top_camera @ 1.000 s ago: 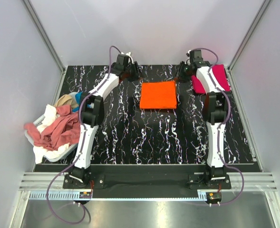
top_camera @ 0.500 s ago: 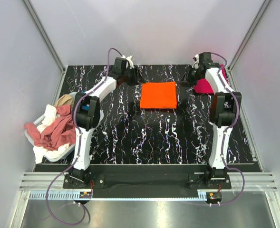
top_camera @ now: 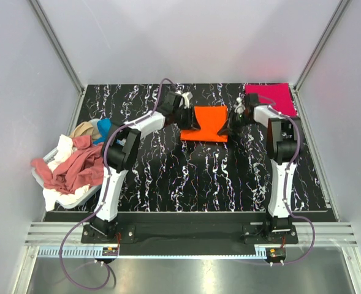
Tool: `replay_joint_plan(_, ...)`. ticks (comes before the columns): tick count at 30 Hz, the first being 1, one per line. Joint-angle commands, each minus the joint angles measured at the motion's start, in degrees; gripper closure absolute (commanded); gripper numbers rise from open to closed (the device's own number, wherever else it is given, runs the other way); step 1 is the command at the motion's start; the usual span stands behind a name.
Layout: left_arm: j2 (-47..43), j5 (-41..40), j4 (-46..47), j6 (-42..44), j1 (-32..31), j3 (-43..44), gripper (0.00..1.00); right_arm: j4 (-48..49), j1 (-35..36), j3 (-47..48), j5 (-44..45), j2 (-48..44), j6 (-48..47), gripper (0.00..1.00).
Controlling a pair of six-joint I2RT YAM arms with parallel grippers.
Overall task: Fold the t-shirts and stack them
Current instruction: Fold the tshirt
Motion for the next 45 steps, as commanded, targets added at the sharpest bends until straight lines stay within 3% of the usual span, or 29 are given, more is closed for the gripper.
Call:
replay_joint_plan(1, 1.96, -4.08, 1.57, 1.53, 1.18, -1.61, 0.62, 3.53, -1.02, -1.39, 1.09, 1.49, -1.28, 0.97)
replay_joint_plan(11, -5.68, -4.70, -1.68, 3.12, 1.27, 0.15, 0.61, 4.06, 0.82, -1.93, -2.68, -8.09, 1.17, 0.95)
replay_joint_plan(16, -9.81, -4.09, -3.96, 2.50, 1.53, 0.59, 0.60, 4.85, 5.38, 0.45, -5.14, -6.51, 2.93, 0.96)
replay_joint_plan(20, -12.72, -3.92, -7.03, 1.36, 3.38, 0.24, 0.60, 5.82, 6.63, 1.25, -6.90, 0.32, 2.85, 0.95)
replay_joint_plan(23, -14.56, -1.72, -10.45, 1.79, 4.26, -0.38, 0.59, 7.57, 6.62, -1.73, -3.50, 3.24, 1.36, 0.96)
replay_joint_plan(30, -17.90, -3.47, -21.53, 4.52, 4.35, 2.61, 0.58, 7.84, 5.22, -2.18, -3.65, -3.24, 1.26, 0.94)
replay_joint_plan(34, -19.05, 3.20, -21.81, 3.99, 4.17, -1.60, 0.58, 7.32, 3.91, -2.44, -5.05, -8.78, 2.05, 0.88)
replay_joint_plan(38, -21.77, 3.47, -21.72, 2.94, 3.12, -6.18, 0.57, 6.96, 1.18, -8.94, -4.62, -12.04, 0.92, 0.85)
replay_joint_plan(45, -25.29, 4.96, -21.72, 3.29, 1.01, -7.23, 0.55, 7.23, -3.04, -14.75, -1.01, -6.26, -2.25, 0.86)
